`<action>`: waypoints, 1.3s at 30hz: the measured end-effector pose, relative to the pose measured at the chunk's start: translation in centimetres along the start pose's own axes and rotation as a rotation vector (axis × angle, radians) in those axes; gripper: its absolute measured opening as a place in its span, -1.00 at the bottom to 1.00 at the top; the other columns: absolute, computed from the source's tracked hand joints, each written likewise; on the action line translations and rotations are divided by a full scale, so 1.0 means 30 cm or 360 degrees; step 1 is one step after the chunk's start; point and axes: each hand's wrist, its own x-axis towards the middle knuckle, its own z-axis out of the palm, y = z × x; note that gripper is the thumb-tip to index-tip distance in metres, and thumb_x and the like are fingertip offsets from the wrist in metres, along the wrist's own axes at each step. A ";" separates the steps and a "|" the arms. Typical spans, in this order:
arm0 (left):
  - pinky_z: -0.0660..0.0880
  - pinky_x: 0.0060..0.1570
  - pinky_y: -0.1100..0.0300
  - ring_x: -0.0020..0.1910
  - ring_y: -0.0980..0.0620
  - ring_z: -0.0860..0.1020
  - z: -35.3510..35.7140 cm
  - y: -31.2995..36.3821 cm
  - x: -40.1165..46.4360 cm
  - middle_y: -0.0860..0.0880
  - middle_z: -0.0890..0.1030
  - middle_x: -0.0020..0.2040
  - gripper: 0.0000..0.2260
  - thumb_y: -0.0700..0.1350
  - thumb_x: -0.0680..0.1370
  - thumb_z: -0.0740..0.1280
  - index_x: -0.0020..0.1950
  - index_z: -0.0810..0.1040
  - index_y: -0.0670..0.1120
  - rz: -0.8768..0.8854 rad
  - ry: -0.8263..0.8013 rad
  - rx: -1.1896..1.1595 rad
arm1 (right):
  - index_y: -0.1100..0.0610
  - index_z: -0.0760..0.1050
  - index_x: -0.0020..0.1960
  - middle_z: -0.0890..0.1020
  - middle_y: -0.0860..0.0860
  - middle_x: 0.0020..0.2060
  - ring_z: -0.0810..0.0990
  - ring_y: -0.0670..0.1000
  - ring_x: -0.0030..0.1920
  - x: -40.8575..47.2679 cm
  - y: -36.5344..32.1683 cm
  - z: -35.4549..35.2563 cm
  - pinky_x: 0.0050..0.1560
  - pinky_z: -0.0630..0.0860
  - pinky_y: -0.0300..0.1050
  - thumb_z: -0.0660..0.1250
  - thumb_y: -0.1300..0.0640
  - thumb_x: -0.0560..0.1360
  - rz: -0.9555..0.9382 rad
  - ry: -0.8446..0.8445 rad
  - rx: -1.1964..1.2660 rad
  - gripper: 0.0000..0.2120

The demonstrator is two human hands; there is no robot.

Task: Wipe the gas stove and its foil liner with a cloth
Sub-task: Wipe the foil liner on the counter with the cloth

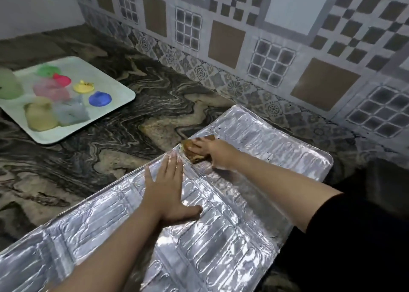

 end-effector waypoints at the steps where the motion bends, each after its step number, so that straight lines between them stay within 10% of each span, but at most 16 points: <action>1: -0.35 0.37 -0.34 0.52 -0.06 -0.35 0.003 -0.001 -0.001 -0.07 -0.40 0.52 0.21 0.59 0.16 0.02 0.56 -0.32 -0.10 0.0000 0.0007 -0.0014 | -0.12 0.16 0.50 0.09 -0.08 0.54 0.19 0.11 0.50 0.011 0.028 -0.007 0.45 0.24 0.02 0.33 0.31 0.47 0.0045 0.0013 0.0029 -0.28; 15: -0.32 0.39 -0.34 0.51 -0.02 -0.38 0.005 0.007 -0.010 -0.02 -0.40 0.53 0.31 0.71 0.07 -0.08 0.56 -0.29 -0.10 -0.0043 0.0044 -0.0014 | 0.12 0.27 0.47 0.38 0.15 0.38 0.41 0.19 0.34 0.088 0.208 -0.080 0.31 0.41 -0.01 0.16 0.27 0.55 0.0795 0.0124 -0.0049 -0.52; 29: -0.28 0.39 -0.36 0.53 -0.03 -0.34 -0.011 0.016 -0.011 -0.03 -0.36 0.54 0.32 0.71 0.07 -0.05 0.57 -0.27 -0.12 -0.0051 0.0024 -0.0019 | 0.06 0.05 0.55 0.28 0.19 0.45 0.49 0.17 0.18 -0.222 -0.004 -0.055 0.13 0.47 -0.06 0.18 0.27 0.54 0.0277 -0.0345 -0.0267 -0.37; 39: -0.25 0.40 -0.36 0.53 -0.01 -0.34 -0.010 0.022 -0.011 -0.02 -0.38 0.53 0.30 0.71 0.07 -0.09 0.57 -0.28 -0.10 -0.0066 0.0038 0.0002 | -0.10 0.04 0.53 0.01 -0.01 0.56 0.20 0.16 0.48 -0.291 0.020 0.003 0.34 0.33 -0.02 0.17 0.40 0.50 0.0172 -0.0307 -0.0117 -0.26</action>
